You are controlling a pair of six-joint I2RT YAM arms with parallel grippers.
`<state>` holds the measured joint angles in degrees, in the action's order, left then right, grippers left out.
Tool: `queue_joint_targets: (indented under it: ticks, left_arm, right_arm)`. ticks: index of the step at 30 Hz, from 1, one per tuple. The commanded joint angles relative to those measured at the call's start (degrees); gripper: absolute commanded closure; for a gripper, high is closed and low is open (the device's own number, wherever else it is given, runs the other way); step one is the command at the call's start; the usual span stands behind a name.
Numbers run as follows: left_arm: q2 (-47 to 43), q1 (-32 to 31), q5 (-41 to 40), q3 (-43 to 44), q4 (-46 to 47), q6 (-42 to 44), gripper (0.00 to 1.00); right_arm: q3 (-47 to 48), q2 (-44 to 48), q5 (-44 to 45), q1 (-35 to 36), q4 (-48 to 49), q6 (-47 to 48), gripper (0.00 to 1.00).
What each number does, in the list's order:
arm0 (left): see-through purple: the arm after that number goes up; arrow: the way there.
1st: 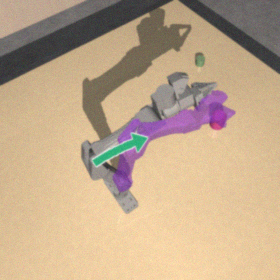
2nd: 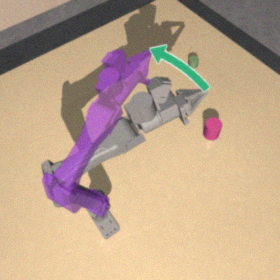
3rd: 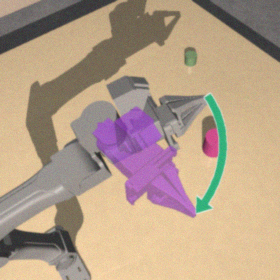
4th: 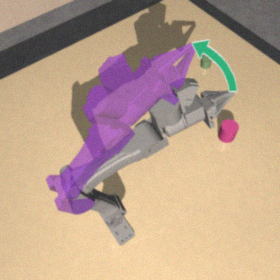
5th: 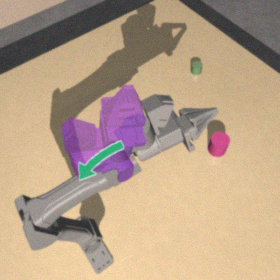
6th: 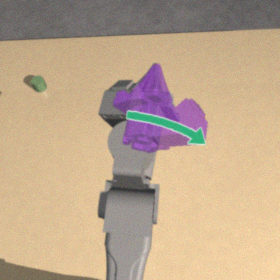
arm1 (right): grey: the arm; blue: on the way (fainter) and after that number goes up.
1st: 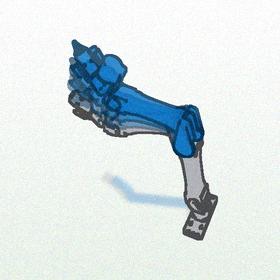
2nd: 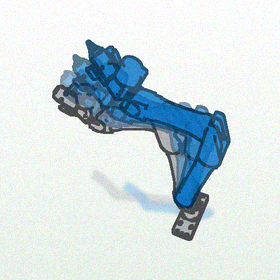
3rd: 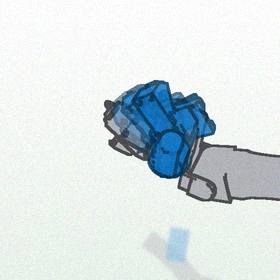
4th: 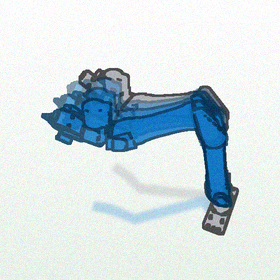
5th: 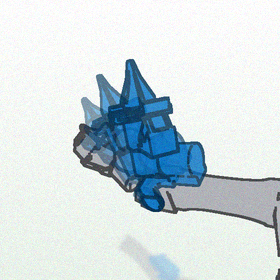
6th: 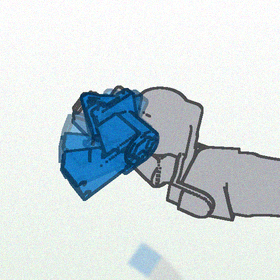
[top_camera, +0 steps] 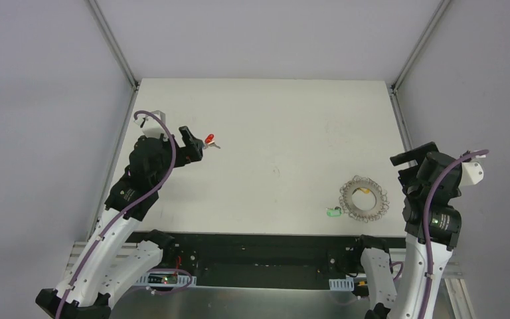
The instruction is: Remove the keys from the keyring
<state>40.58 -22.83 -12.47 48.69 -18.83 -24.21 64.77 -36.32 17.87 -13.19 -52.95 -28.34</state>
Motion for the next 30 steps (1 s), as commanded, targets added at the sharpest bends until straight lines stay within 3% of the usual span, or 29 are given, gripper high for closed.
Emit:
queue_joint_targets:
  ticks: [1,12,17,23,30]
  left_arm:
    - [-0.8,-0.1,0.1,0.2,2.1,2.1,0.01]
    - [0.0,-0.1,11.2,0.2,2.2,7.9,0.01]
    - [0.4,-0.1,12.4,0.2,2.2,8.2,0.01]
    - [0.1,0.0,14.0,0.4,2.1,8.2,0.01]
    - [-0.6,-0.1,14.6,0.0,2.1,8.5,0.01]
  right_arm:
    - [-0.6,-1.8,-0.6,0.1,0.0,0.6,0.01]
    - [-1.8,-4.5,-1.2,0.1,0.0,0.9,0.01]
    - [-3.1,-6.4,-1.7,0.2,-0.5,-0.2,0.01]
    - [-10.8,-11.2,-7.4,1.6,3.4,-4.9,0.02]
    - [-18.6,-19.4,-7.2,7.3,10.1,-10.7,0.08]
